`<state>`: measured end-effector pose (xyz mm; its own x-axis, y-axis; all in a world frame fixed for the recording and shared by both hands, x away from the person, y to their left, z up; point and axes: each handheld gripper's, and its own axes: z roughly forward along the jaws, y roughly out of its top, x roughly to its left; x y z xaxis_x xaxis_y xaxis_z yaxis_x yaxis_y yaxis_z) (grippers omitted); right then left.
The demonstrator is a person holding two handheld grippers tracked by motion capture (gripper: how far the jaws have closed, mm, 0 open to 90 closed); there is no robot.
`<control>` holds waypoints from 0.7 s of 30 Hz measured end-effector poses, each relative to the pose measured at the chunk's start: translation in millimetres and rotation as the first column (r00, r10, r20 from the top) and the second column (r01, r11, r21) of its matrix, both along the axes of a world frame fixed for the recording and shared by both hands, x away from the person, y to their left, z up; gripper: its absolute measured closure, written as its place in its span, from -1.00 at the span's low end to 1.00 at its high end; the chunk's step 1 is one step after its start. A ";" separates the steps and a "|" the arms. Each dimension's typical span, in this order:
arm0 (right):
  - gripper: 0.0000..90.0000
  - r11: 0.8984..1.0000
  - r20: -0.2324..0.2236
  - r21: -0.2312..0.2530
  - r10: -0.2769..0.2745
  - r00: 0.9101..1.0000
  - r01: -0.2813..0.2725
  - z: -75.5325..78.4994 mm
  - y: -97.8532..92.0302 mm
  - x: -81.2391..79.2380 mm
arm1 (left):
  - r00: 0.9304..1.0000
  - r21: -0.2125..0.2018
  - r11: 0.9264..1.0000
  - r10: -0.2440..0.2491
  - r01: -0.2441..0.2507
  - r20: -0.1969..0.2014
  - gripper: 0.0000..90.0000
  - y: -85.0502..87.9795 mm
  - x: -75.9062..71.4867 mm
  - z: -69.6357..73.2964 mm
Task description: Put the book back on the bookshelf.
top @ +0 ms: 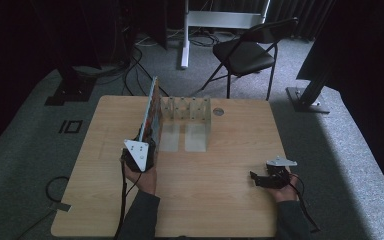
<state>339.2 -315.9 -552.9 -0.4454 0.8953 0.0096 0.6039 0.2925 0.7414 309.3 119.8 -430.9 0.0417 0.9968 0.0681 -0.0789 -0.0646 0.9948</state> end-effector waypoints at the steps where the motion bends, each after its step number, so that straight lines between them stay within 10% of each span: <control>1: -0.60 1.000 0.000 0.000 0.000 1.000 0.000 0.0 0.0 0.0 | 1.000 0.003 1.000 -0.003 0.003 0.001 0.78 0.0 0.4 -0.4; 21: -0.60 1.000 0.001 -0.003 0.002 1.000 -0.002 -0.1 0.3 0.0 | 1.000 0.001 1.000 -0.009 0.009 -0.007 0.77 5.3 2.4 0.7</control>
<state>339.3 -315.6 -552.9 -0.4468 0.8946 0.0065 0.6026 0.2956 0.7413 311.7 125.1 -430.2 0.0514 0.9963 0.0685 -0.0722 -0.0647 0.9953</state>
